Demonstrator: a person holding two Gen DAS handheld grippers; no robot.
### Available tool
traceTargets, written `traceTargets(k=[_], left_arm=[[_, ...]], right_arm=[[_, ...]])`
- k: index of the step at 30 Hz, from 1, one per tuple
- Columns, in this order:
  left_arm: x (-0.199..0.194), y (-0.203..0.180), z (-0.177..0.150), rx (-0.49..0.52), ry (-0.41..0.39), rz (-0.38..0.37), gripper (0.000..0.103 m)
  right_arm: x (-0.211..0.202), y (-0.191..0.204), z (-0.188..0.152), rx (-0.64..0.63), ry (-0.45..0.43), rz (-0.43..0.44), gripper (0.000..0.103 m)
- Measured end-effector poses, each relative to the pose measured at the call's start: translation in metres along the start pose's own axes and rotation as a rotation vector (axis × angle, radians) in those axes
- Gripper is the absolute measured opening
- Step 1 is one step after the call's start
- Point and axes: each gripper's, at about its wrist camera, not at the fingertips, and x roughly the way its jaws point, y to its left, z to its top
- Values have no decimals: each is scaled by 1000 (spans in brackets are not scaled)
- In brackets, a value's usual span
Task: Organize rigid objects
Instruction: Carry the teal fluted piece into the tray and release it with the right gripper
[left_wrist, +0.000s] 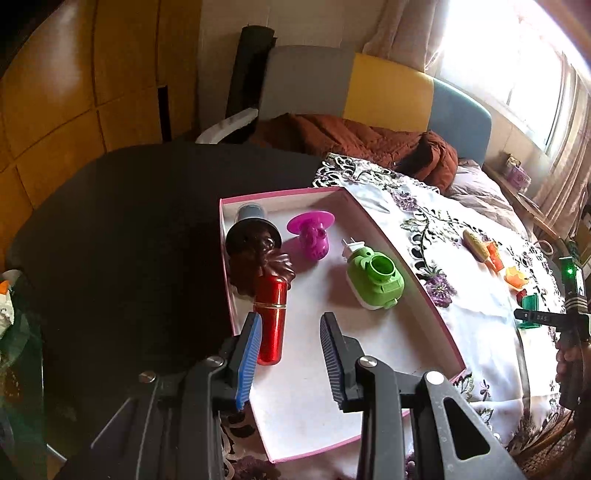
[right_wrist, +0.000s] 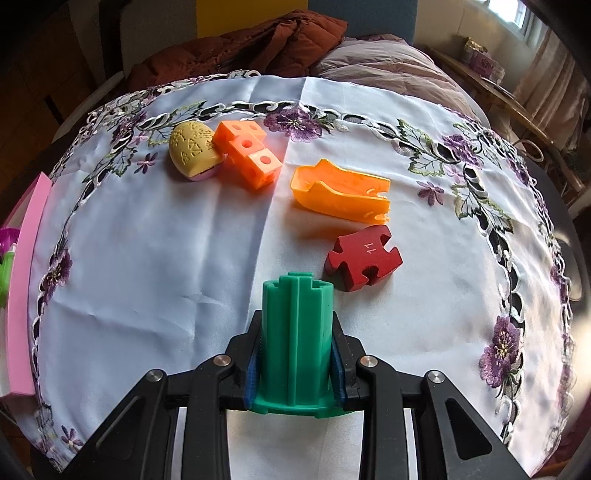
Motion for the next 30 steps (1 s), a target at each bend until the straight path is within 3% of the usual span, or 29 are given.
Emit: traceTargets(k=[10, 19, 23, 30], left_arm=[[-7, 6, -1, -6, -19, 2, 33], [-12, 18, -3, -21, -32, 12, 32], [-13, 22, -3, -35, -38, 13, 32], [-15, 31, -5, -55, -39, 16, 33]], right_arm=[[-2, 3, -1, -8, -9, -2, 30], [-16, 21, 3, -32, -41, 67, 30], [-42, 51, 9, -62, -100, 163, 30], [-84, 153, 11, -246, -171, 347, 30]])
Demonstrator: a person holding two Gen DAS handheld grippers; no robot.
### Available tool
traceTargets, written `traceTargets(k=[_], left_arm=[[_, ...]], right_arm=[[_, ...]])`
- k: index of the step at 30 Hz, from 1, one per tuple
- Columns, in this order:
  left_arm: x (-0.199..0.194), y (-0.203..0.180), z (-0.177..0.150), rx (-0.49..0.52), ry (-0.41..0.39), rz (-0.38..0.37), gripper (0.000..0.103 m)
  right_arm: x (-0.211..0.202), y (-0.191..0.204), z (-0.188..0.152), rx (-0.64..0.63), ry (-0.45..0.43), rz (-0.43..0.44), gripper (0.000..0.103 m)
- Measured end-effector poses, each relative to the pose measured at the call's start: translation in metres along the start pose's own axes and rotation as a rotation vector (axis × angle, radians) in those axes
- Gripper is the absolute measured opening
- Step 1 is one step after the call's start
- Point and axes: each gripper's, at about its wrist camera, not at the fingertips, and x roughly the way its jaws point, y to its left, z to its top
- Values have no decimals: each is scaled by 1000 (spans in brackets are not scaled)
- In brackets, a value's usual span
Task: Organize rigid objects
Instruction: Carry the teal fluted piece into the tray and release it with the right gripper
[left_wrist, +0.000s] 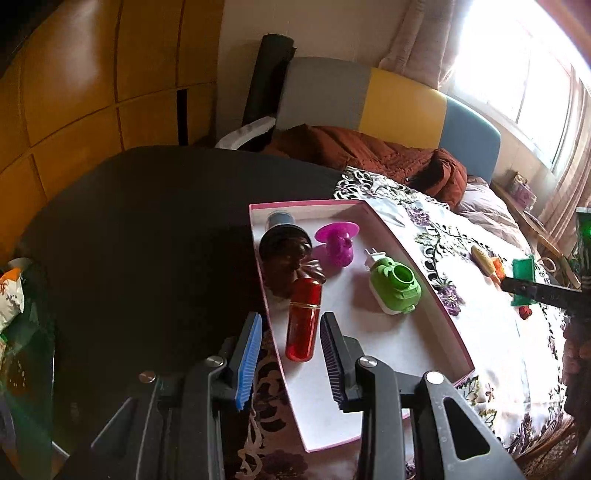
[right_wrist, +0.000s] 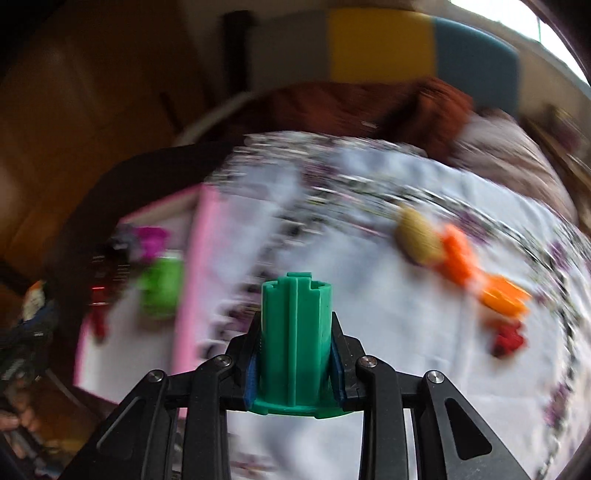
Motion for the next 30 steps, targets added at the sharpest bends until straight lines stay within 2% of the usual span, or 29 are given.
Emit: traceTargets(k=[6, 9, 12, 20, 23, 30], left_arm=[[0, 11, -1, -20, 2, 13, 33], [1, 18, -3, -30, 4, 20, 32], [1, 24, -5, -41, 9, 27, 33], [1, 37, -9, -66, 13, 40, 32], [0, 40, -11, -70, 13, 42, 32], [1, 41, -12, -73, 15, 46, 32]], right_arm=[[13, 95, 12, -159, 9, 157, 30], [28, 134, 13, -218, 37, 199, 30], [47, 156, 14, -234, 67, 223, 30], [112, 170, 17, -220, 172, 133, 31], [126, 169, 16, -216, 184, 83, 31], [134, 169, 12, -232, 176, 59, 31]])
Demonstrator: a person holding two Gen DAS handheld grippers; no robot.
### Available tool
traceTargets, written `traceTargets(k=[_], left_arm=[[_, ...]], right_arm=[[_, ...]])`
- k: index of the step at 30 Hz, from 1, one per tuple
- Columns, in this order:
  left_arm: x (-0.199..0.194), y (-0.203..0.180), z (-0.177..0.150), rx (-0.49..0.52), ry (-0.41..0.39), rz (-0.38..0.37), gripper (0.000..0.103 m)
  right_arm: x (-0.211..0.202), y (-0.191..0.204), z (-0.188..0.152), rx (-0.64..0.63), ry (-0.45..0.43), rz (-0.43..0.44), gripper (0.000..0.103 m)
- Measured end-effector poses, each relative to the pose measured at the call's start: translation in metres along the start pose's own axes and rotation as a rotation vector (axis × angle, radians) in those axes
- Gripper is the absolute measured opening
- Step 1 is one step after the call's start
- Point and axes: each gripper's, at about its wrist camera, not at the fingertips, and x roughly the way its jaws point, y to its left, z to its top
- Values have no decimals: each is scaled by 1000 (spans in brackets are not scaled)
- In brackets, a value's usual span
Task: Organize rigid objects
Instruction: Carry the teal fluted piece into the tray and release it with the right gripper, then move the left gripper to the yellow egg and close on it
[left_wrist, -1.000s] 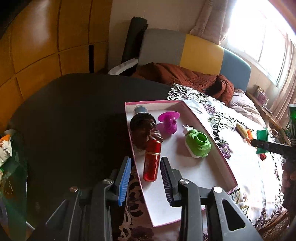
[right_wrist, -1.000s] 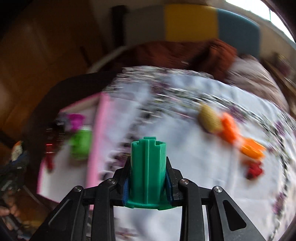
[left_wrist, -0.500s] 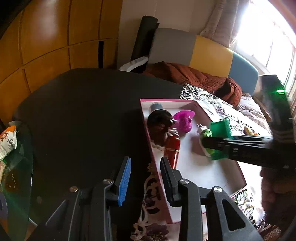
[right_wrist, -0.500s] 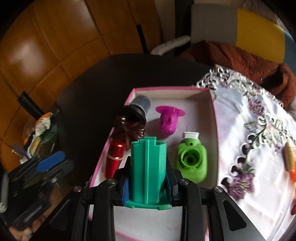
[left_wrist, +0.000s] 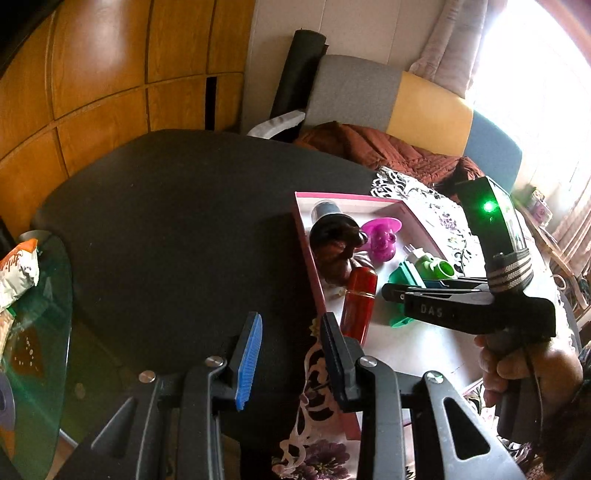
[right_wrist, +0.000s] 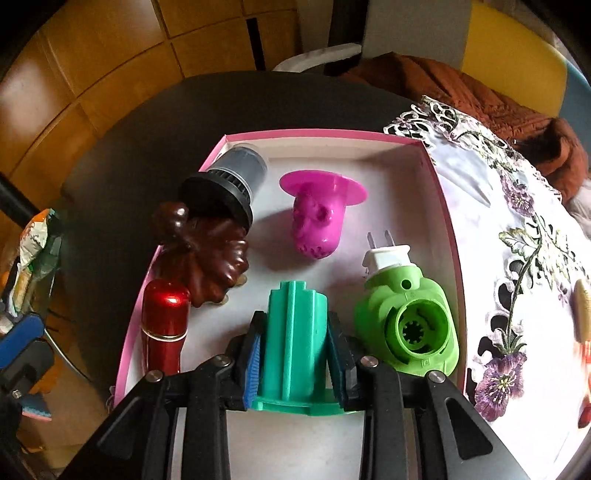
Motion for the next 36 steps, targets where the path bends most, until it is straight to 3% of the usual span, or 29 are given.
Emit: traceTargets(k=[4, 8, 9, 13, 23, 28, 36], left_arm=[[-1, -1, 0, 2, -2, 4, 32], [-2, -2, 0, 4, -3, 7, 32], [-1, -3, 0, 5, -3, 7, 32], [-2, -5, -1, 7, -2, 9, 32], [-4, -9, 1, 15, -10, 13, 32], [-9, -17, 4, 37, -24, -1, 32], [-18, -44, 13, 101, -44, -40, 32]], right_arm=[[-8, 2, -1, 14, -21, 19, 33], [-21, 1, 1, 29, -65, 53, 54], [-25, 1, 2, 31, -80, 52, 56], [-35, 0, 2, 39, -108, 57, 56], [-66, -13, -9, 89, -198, 61, 71], [-83, -26, -13, 124, -246, 59, 72], [-115, -82, -32, 205, -303, -5, 73]])
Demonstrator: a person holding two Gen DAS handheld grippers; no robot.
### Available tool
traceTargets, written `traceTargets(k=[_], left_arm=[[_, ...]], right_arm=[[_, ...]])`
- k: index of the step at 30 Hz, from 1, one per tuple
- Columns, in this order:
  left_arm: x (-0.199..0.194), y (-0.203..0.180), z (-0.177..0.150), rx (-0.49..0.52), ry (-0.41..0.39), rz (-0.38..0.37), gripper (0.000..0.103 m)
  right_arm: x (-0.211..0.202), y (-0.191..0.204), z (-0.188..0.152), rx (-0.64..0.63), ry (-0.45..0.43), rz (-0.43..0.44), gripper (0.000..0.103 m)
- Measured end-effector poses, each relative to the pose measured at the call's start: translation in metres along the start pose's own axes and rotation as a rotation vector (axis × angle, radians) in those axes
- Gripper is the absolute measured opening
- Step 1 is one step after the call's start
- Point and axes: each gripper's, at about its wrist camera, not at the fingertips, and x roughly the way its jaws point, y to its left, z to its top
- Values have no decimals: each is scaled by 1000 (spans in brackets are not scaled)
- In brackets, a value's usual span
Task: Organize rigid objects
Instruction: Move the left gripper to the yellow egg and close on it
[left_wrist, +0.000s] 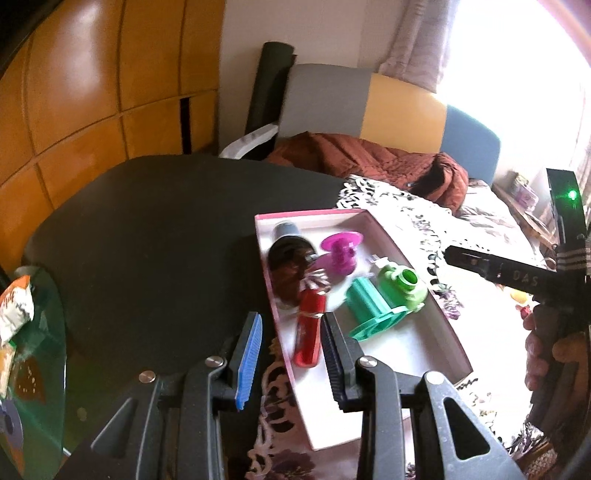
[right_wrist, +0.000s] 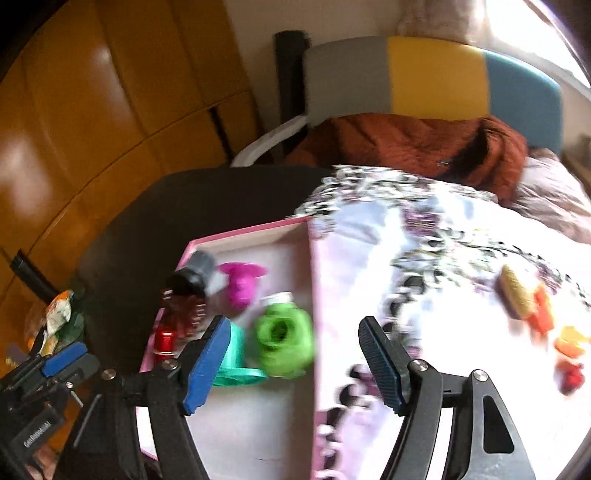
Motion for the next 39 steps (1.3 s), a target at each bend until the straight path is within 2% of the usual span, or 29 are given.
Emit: traceTargets(k=[11, 17, 21, 24, 26, 31, 39], left_arm=[[3, -63, 19, 133, 4, -111, 33], [12, -115, 33, 202, 28, -212, 33], [22, -158, 41, 277, 37, -259, 33], [38, -191, 49, 303, 73, -302, 33], [56, -212, 54, 305, 115, -325, 33], [111, -253, 61, 245, 258, -382, 32], [176, -300, 74, 168, 392, -393, 32]], right_arm=[[-34, -126, -10, 113, 7, -224, 76], [-54, -198, -19, 174, -9, -361, 77], [-69, -246, -32, 285, -40, -441, 77], [-77, -275, -43, 427, -39, -467, 77], [-85, -284, -43, 487, -73, -469, 77], [-95, -293, -44, 557, -99, -445, 77], [-99, -294, -44, 586, -116, -408, 79]])
